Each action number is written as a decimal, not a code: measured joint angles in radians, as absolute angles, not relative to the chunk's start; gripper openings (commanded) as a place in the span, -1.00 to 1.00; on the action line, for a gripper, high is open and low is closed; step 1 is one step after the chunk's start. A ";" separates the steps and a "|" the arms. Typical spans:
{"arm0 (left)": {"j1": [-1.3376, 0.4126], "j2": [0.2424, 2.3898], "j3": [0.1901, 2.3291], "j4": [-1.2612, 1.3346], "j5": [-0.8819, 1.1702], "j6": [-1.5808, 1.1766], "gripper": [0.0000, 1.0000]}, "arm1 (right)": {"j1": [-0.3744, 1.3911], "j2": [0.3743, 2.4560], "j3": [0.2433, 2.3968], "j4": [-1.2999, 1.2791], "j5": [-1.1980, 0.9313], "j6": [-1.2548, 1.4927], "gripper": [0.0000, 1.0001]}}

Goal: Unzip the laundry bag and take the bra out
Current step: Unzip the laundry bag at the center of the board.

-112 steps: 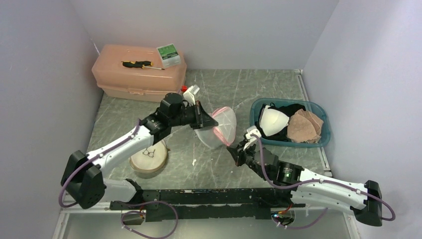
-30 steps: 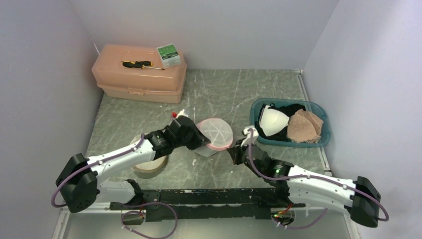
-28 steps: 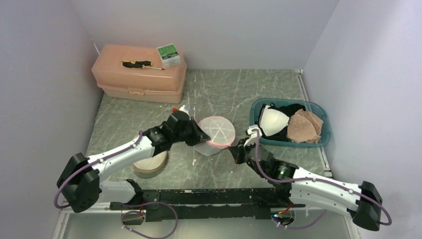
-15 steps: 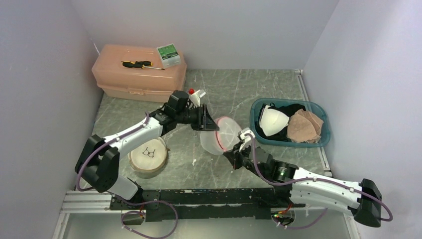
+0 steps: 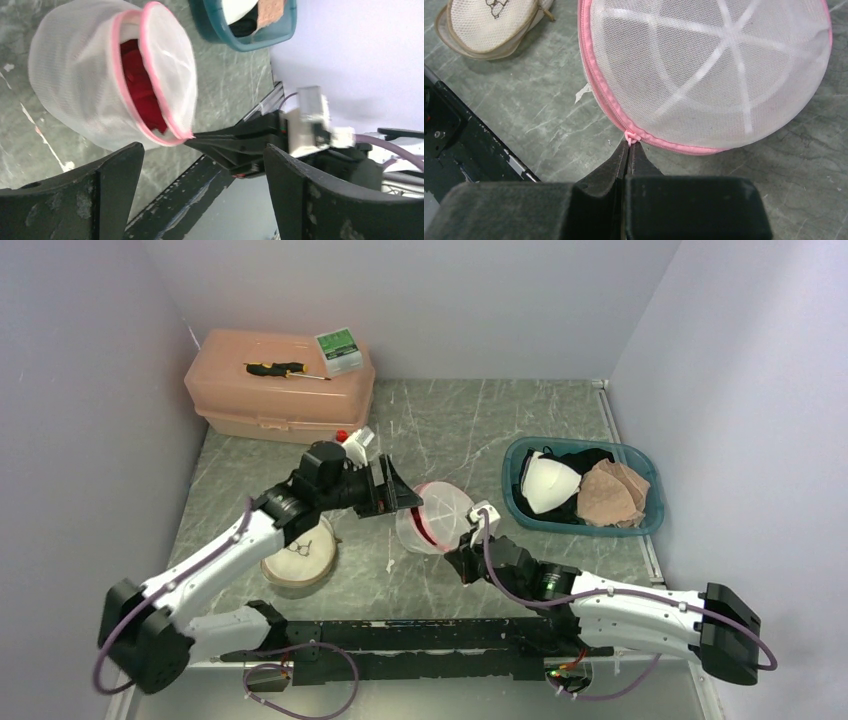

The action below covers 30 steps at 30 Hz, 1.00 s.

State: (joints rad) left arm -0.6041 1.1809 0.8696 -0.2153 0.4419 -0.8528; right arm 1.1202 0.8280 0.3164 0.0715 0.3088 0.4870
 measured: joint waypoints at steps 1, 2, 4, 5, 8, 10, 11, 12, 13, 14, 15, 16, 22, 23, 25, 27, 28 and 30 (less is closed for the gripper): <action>-0.626 1.140 0.873 -0.231 0.407 -0.865 0.90 | 1.120 0.837 0.319 0.072 0.309 0.488 -1.00; -0.660 1.106 0.884 -0.263 0.358 -0.884 0.89 | 1.120 0.850 0.325 0.072 0.310 0.488 -1.00; -0.735 1.081 0.909 -0.315 0.288 -0.920 0.89 | 1.120 0.879 0.339 0.076 0.309 0.489 -1.00; -0.784 1.086 0.920 -0.337 0.251 -0.948 0.89 | 1.120 0.894 0.348 0.078 0.309 0.489 -1.00; -0.878 1.132 0.924 -0.372 0.175 -1.019 0.90 | 1.120 0.926 0.367 0.085 0.308 0.489 -1.00; -0.931 1.187 0.924 -0.387 0.135 -1.069 0.89 | 1.120 0.936 0.375 0.090 0.308 0.489 -1.00; -0.949 1.215 0.924 -0.387 0.120 -1.091 0.89 | 1.120 0.939 0.377 0.093 0.307 0.488 -1.00; -0.963 1.243 0.924 -0.388 0.103 -1.113 0.89 | 1.120 0.940 0.380 0.093 0.306 0.488 -1.00; -0.971 1.264 0.924 -0.393 0.088 -1.129 0.89 | 1.120 0.941 0.382 0.092 0.308 0.488 -1.00; -0.973 1.275 0.922 -0.398 0.076 -1.146 0.89 | 1.118 0.942 0.382 0.092 0.310 0.487 -1.00; -0.973 1.283 0.920 -0.404 0.056 -1.164 0.89 | 1.118 0.944 0.382 0.093 0.309 0.487 -1.00; -0.973 1.286 0.920 -0.408 0.042 -1.176 0.89 | 1.118 0.944 0.382 0.093 0.306 0.487 -1.00; -0.972 1.317 0.922 -0.388 -0.026 -1.231 0.53 | 1.120 0.943 0.382 0.100 0.294 0.486 -1.00; -0.970 1.335 0.923 -0.383 -0.028 -1.238 0.46 | 1.120 0.943 0.382 0.100 0.291 0.485 -1.00; -0.964 1.374 0.923 -0.379 -0.033 -1.254 0.37 | 1.120 0.942 0.382 0.101 0.285 0.482 -1.00; -0.953 1.398 0.922 -0.376 -0.033 -1.270 0.31 | 1.120 0.942 0.382 0.104 0.279 0.482 -1.00; -0.945 1.404 0.921 -0.371 -0.033 -1.277 0.26 | 1.121 0.942 0.382 0.106 0.277 0.482 -1.00; -0.932 1.409 0.920 -0.363 -0.033 -1.283 0.12 | 1.121 0.940 0.382 0.108 0.274 0.482 -1.00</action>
State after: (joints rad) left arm -0.9321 1.4086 0.9203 -0.3626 -0.0330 -1.2827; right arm 1.1210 0.9401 0.3824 0.1078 0.2741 0.4816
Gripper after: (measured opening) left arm 0.643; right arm 0.010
